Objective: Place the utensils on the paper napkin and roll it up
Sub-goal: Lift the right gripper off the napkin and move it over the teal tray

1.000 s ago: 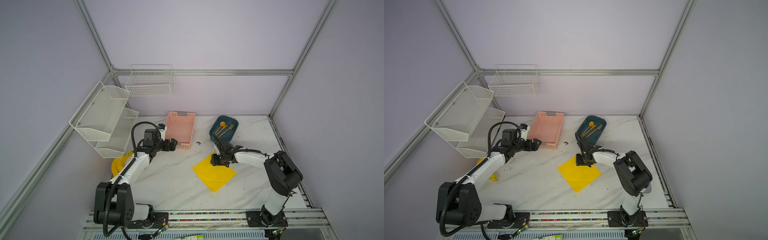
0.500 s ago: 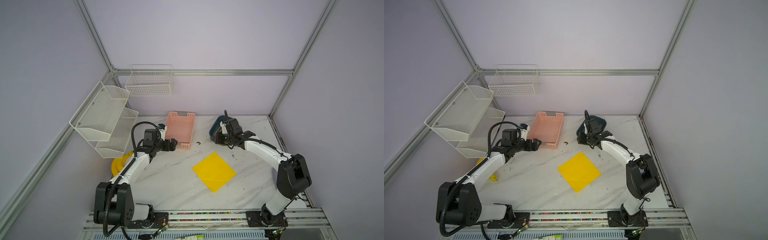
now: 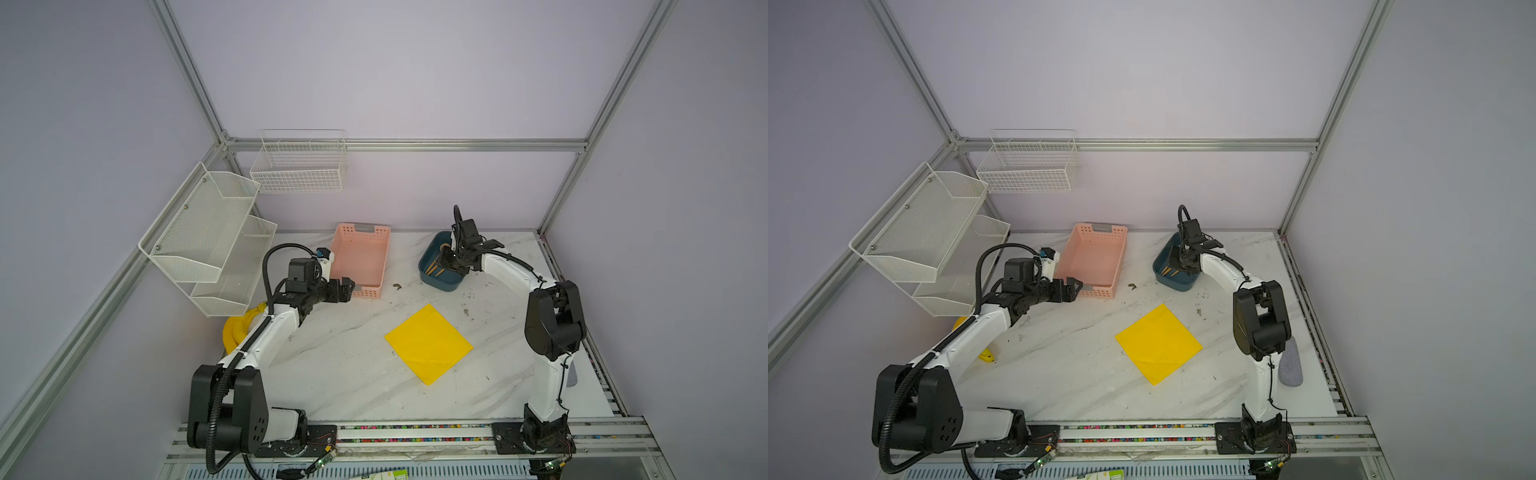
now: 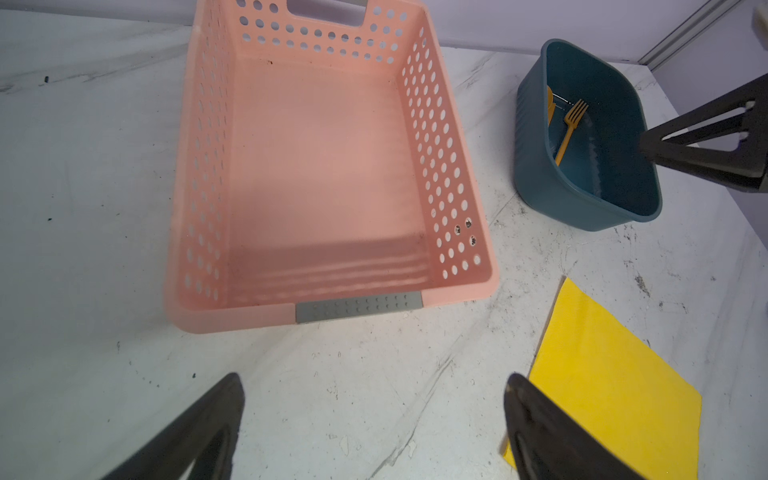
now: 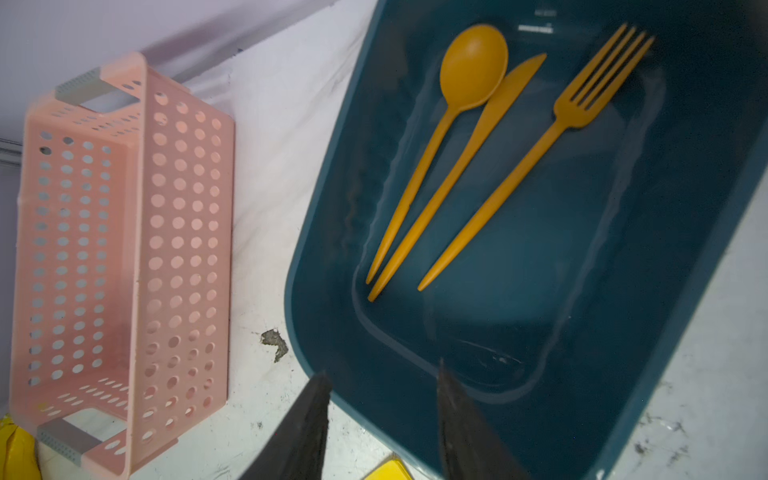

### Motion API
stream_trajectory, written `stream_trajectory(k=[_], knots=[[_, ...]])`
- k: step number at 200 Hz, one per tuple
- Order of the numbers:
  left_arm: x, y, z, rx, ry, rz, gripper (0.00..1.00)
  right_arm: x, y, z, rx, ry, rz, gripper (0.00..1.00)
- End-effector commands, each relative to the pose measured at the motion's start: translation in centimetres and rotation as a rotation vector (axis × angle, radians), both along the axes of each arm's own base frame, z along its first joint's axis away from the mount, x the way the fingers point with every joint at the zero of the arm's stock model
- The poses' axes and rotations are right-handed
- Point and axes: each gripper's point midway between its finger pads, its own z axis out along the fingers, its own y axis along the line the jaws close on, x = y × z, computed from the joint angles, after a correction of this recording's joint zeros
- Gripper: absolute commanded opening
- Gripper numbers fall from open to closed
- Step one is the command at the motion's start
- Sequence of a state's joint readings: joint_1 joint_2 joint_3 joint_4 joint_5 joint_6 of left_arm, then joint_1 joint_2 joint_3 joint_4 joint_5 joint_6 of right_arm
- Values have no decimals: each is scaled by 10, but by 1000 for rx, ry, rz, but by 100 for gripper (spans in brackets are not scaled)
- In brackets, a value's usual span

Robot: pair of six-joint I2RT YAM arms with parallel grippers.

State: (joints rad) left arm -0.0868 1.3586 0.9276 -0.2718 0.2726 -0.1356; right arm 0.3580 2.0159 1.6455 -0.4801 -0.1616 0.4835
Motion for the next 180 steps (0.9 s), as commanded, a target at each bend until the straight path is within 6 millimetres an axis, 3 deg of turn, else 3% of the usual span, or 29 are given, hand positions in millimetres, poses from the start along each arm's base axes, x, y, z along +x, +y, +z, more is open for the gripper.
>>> stream_trajectory(k=[1,47,84,180], knots=[[9,-2,40,7,-108,-17,96,-6,1,-5,7,48,-16,48],[10,-4,39,0,-102,-20,96,-14,-17,-22,-54,83,-58,61],[10,-4,39,-4,-101,-21,96,-23,-26,-32,-55,114,-60,64],[11,-5,38,-12,-96,-23,96,-36,-70,-24,-188,114,-109,73]])
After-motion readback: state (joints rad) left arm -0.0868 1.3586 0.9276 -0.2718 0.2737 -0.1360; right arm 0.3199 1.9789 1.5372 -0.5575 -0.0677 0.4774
